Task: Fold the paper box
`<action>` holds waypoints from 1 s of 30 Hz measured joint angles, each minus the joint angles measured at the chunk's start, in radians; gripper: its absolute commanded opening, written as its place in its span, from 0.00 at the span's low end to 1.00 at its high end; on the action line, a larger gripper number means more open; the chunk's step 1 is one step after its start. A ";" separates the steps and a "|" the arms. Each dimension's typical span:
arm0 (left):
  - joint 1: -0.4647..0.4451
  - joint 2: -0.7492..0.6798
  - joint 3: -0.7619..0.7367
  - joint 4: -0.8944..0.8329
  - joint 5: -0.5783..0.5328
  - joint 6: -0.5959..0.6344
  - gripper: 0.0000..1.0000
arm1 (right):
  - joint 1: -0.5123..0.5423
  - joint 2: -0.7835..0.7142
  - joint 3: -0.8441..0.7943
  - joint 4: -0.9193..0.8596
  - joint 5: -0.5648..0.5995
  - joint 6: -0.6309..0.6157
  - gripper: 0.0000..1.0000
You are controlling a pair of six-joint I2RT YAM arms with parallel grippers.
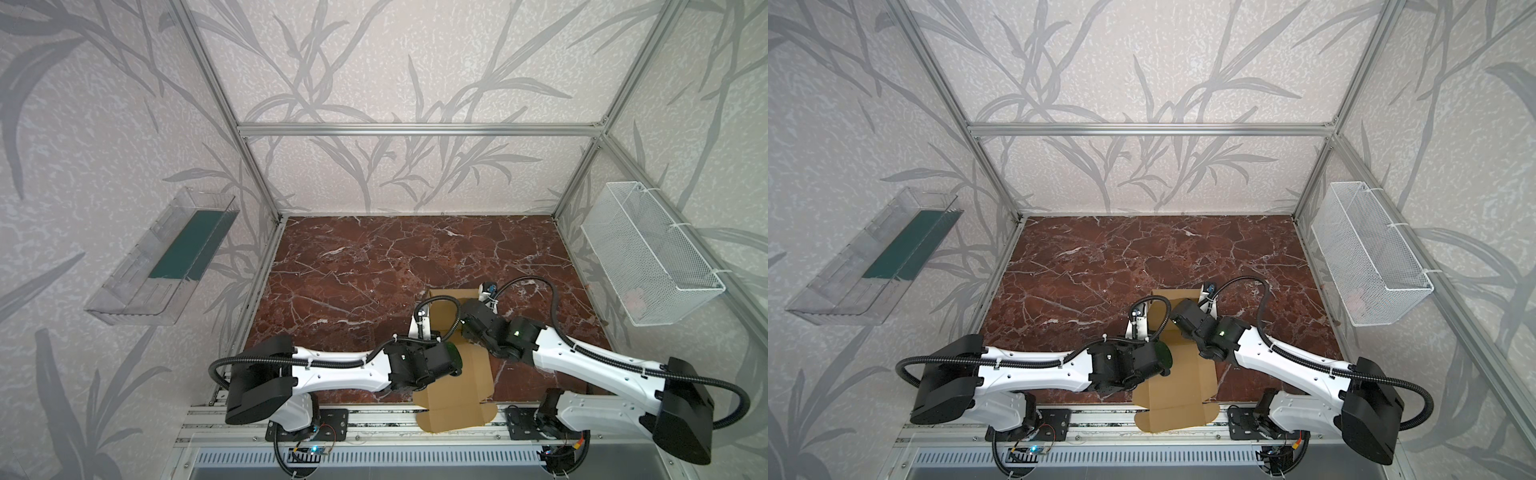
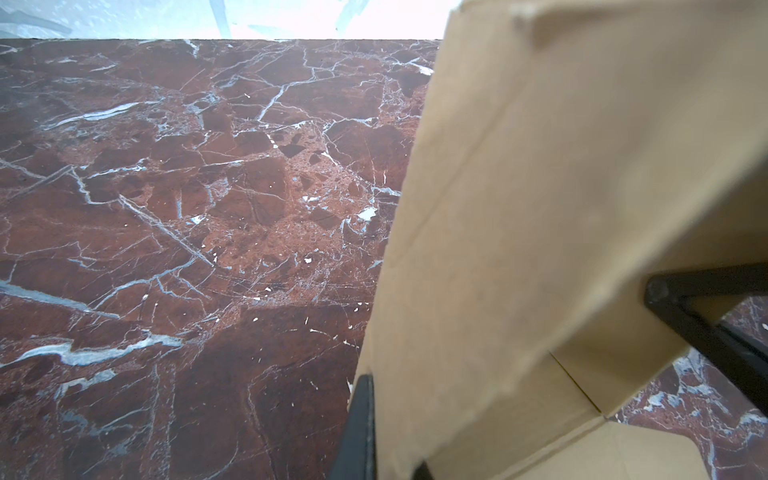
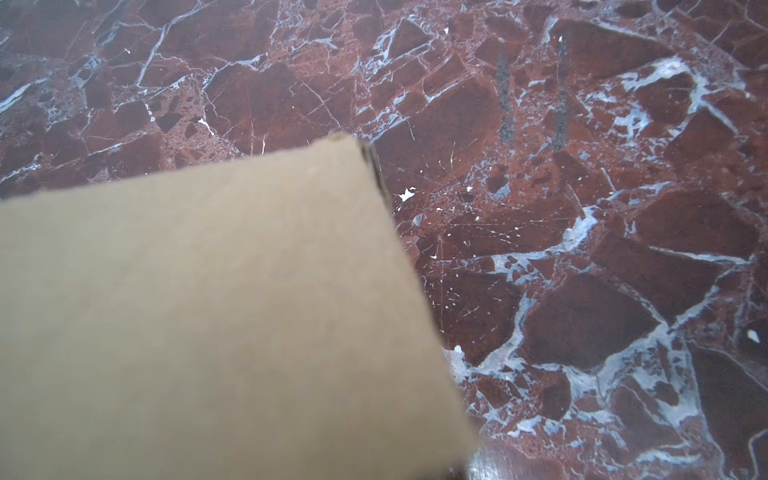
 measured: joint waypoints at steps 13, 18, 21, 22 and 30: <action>0.000 0.016 0.054 -0.037 0.002 -0.044 0.00 | -0.018 -0.011 0.049 -0.057 0.038 -0.075 0.00; 0.001 0.013 0.108 -0.041 -0.009 -0.044 0.00 | -0.079 -0.103 0.047 -0.030 -0.003 -0.176 0.00; 0.001 0.005 0.127 -0.042 -0.020 -0.044 0.00 | -0.103 -0.150 0.047 -0.024 -0.027 -0.227 0.00; 0.001 0.003 0.134 -0.045 -0.020 -0.044 0.00 | -0.110 -0.157 0.047 -0.023 -0.034 -0.241 0.00; 0.002 0.011 0.233 -0.156 -0.015 -0.061 0.00 | -0.146 -0.122 0.089 -0.033 -0.052 -0.285 0.00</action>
